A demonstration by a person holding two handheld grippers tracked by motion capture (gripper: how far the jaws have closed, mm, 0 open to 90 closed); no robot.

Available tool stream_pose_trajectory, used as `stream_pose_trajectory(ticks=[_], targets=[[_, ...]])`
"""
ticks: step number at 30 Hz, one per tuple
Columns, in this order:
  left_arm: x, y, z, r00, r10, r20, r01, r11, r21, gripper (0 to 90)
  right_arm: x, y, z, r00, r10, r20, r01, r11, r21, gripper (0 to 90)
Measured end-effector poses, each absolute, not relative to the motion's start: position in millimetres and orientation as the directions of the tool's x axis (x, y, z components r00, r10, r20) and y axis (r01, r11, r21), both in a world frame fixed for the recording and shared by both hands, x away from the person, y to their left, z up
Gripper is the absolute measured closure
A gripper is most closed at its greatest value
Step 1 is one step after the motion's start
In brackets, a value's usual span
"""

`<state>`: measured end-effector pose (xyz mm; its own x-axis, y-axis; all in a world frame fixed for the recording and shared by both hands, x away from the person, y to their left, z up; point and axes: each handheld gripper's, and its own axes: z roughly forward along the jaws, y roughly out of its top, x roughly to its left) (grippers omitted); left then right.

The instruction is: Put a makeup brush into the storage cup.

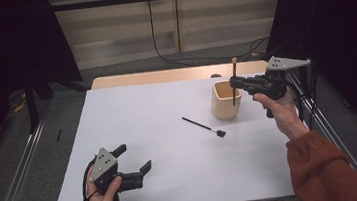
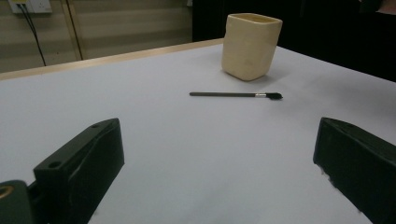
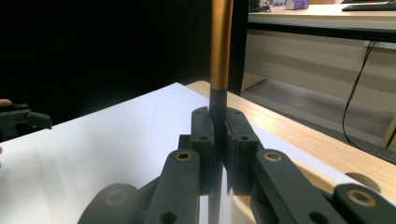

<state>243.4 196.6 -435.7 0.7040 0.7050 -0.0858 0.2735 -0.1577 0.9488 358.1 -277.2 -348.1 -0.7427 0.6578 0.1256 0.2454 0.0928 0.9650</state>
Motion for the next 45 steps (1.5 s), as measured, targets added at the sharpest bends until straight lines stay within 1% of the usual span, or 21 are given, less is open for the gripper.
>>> stream_pose_trajectory(ticks=[14, 24, 27, 31, 45], targets=[[245, 201, -436, 0.701, 0.708, -0.086, 0.268, -0.150, 0.952, 1.9, 389, -278, -342, -0.714, 0.686, 0.144, 0.263, 0.072, 0.962, 83.4], [247, 201, -437, 0.701, 0.706, -0.096, 0.276, -0.144, 0.950, 2.4, 404, -277, -355, -0.680, 0.719, 0.148, 0.277, 0.065, 0.959, 83.3], [247, 203, -438, 0.711, 0.696, -0.104, 0.275, -0.138, 0.952, 2.1, 406, -276, -356, -0.677, 0.723, 0.140, 0.279, 0.076, 0.957, 83.3], [248, 205, -438, 0.701, 0.704, -0.109, 0.281, -0.132, 0.950, 1.8, 408, -275, -360, -0.675, 0.726, 0.130, 0.286, 0.095, 0.953, 83.2], [248, 203, -438, 0.687, 0.722, -0.084, 0.275, -0.152, 0.949, 2.1, 409, -275, -376, -0.669, 0.732, 0.132, 0.307, 0.111, 0.945, 83.2]])
